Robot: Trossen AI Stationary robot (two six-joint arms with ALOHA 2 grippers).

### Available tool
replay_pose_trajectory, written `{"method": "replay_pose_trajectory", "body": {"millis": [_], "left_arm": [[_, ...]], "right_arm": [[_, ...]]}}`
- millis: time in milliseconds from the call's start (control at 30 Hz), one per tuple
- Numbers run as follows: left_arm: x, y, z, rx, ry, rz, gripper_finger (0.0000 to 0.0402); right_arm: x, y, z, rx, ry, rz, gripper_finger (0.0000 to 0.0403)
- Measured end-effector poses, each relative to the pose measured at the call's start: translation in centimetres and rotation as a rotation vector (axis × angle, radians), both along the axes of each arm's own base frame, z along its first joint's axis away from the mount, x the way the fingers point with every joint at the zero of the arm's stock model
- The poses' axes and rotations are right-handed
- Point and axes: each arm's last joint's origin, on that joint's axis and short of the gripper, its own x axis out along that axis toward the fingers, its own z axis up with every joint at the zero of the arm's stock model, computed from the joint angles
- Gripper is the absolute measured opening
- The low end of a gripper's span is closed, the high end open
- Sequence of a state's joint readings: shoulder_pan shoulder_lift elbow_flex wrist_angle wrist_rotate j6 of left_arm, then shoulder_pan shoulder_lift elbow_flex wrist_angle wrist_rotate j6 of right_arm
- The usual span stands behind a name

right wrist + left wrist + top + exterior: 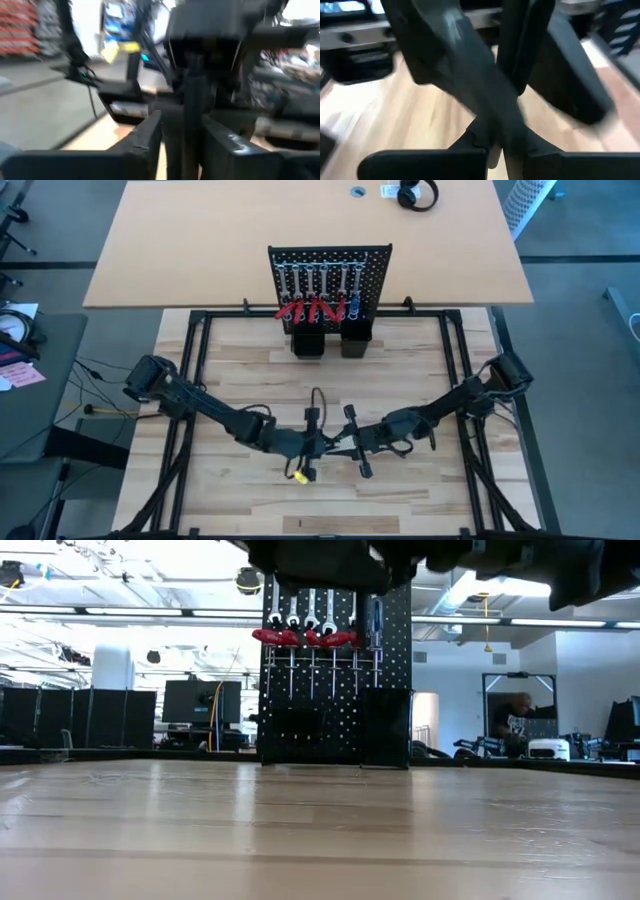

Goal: Hang tools onto peg board
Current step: Put the black pen into the black bin on the peg board

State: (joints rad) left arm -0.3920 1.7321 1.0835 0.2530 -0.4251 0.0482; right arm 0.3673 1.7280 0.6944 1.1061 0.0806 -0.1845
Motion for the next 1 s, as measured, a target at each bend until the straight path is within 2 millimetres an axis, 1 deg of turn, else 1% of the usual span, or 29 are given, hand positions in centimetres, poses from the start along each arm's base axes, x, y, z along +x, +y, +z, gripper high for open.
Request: {"method": "replay_pose_trajectory", "body": {"millis": [67,167,233,300,367,433,567,667,700,800,867,933,1000], "left_arm": [[0.3,0.0,0.8,0.001,0.074,0.037,0.0011],[0.7,-0.1,1.2,0.006,0.142,0.082,0.0011],[0.7,-0.1,1.3,0.021,0.159,0.091,0.0011],[0.7,-0.1,1.3,0.024,0.158,0.098,0.0011],[0.6,-0.1,1.2,0.023,0.161,0.097,0.0011],[0.6,-0.2,1.2,0.021,0.163,0.096,0.0011],[0.6,-0.1,1.2,0.024,0.166,0.103,0.0024],[0.5,0.0,1.0,0.034,0.173,0.119,0.0043],[0.5,0.0,1.0,0.04,0.176,0.127,0.0052],[0.1,0.3,0.5,0.082,0.228,0.158,0.0078],[-0.4,0.6,0.1,0.116,0.282,0.214,0.0095],[-0.9,1.0,-0.5,0.16,0.336,0.28,0.011],[-1.5,1.3,-0.9,0.195,0.38,0.343,0.012]], "right_arm": [[0.1,-0.1,-0.1,-0.015,0.042,-0.042,0.013],[0.6,0.1,0.2,-0.033,0.087,-0.046,0.0165],[0.8,0.5,0.6,-0.047,0.104,-0.04,0.0176],[1.0,0.9,0.9,-0.079,0.117,-0.039,0.0177],[1.0,1.3,1.1,-0.116,0.137,-0.038,0.0166],[0.9,1.5,1.5,-0.126,0.155,-0.067,0.0146],[0.2,1.3,2.2,-0.106,0.21,-0.177,0.0089],[-0.6,1.2,3.0,-0.1,0.225,-0.245,0.0037],[-0.9,1.3,3.5,-0.101,0.22,-0.276,0.0028],[-2.1,1.2,4.7,-0.108,0.228,-0.387,0.0029],[-2.9,0.8,5.5,-0.115,0.241,-0.481,0.0029],[-3.8,-0.2,6.6,-0.111,0.245,-0.581,0.0029],[-4.5,-1.7,7.5,-0.118,0.253,-0.69,0.0029]]}}
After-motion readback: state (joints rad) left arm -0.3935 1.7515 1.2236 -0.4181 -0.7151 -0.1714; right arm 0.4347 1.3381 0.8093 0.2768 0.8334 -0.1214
